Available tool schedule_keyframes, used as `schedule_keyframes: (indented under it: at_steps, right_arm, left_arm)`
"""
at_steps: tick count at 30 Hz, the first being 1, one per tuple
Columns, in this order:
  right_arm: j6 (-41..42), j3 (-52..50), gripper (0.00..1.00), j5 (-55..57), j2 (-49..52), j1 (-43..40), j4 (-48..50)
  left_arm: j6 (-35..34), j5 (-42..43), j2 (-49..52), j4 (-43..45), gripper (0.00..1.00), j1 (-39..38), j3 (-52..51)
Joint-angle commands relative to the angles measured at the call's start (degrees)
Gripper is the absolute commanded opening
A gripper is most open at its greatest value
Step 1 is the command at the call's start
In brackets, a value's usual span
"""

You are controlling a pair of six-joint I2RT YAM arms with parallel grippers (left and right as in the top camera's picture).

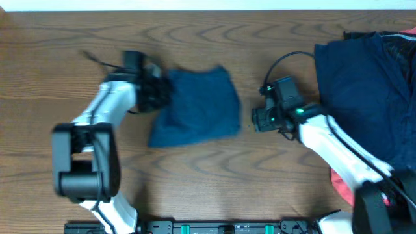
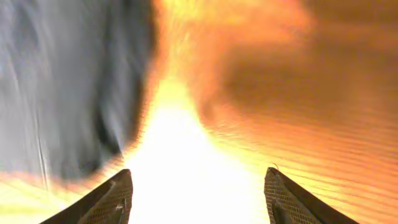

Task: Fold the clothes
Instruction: 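Carry the folded shorts to the upper-left table corner with the left gripper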

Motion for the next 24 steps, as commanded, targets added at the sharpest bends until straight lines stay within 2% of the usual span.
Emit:
schedule_keyframes:
  at_steps: [1,10,14,19,20,21,23,24]
  right_arm:
    - [-2.1,1.1,0.66,0.3,-4.9,-2.2,-1.4]
    - [-2.1,1.1,0.66,0.3,-7.8,-3.5,-6.7]
    - [-2.0,1.1,0.66,0.3,-7.8,-3.5,-7.0]
    - [-2.0,1.1,0.65,0.3,-7.8,-3.5,-6.9]
    - [-2.0,1.1,0.65,0.3,-7.8,-3.5,-6.9]
    - [-2.0,1.1,0.65,0.3,-7.8,-3.5,-6.9]
    - [-2.0,1.1,0.66,0.3,-7.8,-3.5,-7.0]
    - [-2.0,1.1,0.66,0.3,-7.8,-3.5,-7.0]
  left_arm:
    - [-5.2,-3.9,-3.4,3.2,0.06,8.5,1.5]
    - [-5.7,-4.3,-3.5,11.4,0.06,27.6,1.5]
    - [-5.7,-8.0,-3.5,11.6,0.06,32.0,1.5]
    - [-5.7,-8.0,-3.5,11.4,0.07,33.9,1.4]
    - [-5.7,-8.0,-3.5,11.3,0.12,33.9,1.4]
    - [-5.8,-8.0,-3.5,11.2,0.33,33.9,1.4]
    - [-5.8,-7.8,-3.5,11.2,1.00,33.9,1.4]
    - [-5.8,-7.8,-3.5,11.2,0.98,33.9,1.4]
